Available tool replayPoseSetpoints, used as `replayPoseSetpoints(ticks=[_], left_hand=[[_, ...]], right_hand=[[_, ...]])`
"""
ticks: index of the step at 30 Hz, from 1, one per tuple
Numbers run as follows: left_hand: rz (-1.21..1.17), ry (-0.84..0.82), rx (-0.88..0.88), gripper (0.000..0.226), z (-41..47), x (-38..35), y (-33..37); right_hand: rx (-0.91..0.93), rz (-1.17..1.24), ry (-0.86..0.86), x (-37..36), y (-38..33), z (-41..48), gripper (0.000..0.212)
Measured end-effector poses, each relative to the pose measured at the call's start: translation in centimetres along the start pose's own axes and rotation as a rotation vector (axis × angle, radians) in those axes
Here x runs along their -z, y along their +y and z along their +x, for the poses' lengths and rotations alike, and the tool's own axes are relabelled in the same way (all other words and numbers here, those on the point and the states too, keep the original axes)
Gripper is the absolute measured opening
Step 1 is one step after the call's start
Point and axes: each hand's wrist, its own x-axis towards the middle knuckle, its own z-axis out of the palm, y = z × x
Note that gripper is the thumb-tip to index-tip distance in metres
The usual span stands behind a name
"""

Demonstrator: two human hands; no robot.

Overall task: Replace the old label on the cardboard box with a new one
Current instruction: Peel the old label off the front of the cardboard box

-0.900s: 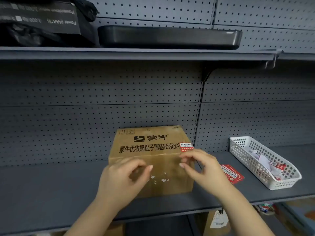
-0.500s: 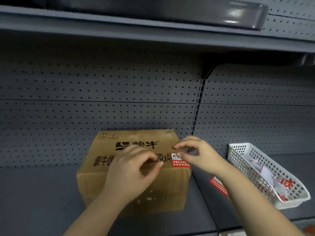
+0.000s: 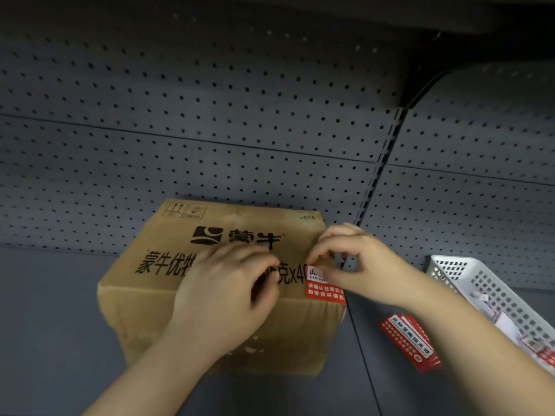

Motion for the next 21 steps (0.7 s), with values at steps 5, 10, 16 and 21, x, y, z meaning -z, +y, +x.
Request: replayPoseSetpoints(ticks=[5, 10, 16, 21], left_hand=[[0.013, -0.008, 0.001, 0.024, 0.0, 0.0, 0.1], [0.016, -0.024, 0.008, 0.024, -0.1, -0.1, 0.1], [0.002, -0.024, 0.011, 0.025, -0.1, -0.2, 0.0], [-0.022, -0.032, 0.009, 0.027, 0.0, -0.1, -0.1]], right_hand=[[-0.022, -0.003, 0.005, -0.3, -0.2, 0.7, 0.013], [-0.043, -0.035, -0.04, 0.0, -0.6, 0.9, 0.008], [-0.094, -0.034, -0.132, 0.3, -0.9, 1.6, 0.006], [-0.141, 0.006, -0.25, 0.8, -0.7, 2.0, 0.011]])
